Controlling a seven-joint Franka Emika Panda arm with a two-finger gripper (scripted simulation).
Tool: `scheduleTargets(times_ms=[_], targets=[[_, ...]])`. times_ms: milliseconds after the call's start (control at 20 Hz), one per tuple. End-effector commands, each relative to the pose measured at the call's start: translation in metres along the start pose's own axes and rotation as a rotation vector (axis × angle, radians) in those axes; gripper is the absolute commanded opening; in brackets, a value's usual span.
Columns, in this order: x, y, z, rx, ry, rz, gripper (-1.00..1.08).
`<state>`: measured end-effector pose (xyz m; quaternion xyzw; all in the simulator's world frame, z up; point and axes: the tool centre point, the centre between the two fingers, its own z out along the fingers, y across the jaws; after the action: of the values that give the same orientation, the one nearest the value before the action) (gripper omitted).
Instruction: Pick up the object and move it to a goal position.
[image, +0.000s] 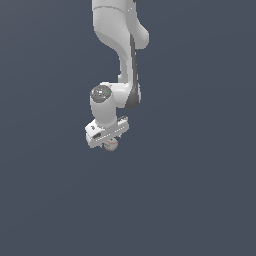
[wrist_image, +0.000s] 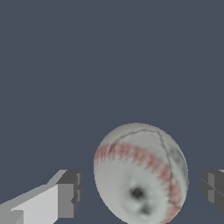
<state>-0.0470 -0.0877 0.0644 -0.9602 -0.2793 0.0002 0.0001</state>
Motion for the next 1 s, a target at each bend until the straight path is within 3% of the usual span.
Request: scheduleTargets(times_ms=[0, 250, 300, 950], targets=[[-0.0002, 0.0001, 0.0100, 0.000, 0.000, -0.001, 1.00], [0.0004, 0.0008, 0.0167, 0.000, 0.000, -0.001, 1.00], [0.0004, 0.0008, 0.0167, 0.000, 0.000, -0.001, -1.00], [0.0004, 0.0012, 0.0132, -0.002, 0.001, 0.000, -1.00]])
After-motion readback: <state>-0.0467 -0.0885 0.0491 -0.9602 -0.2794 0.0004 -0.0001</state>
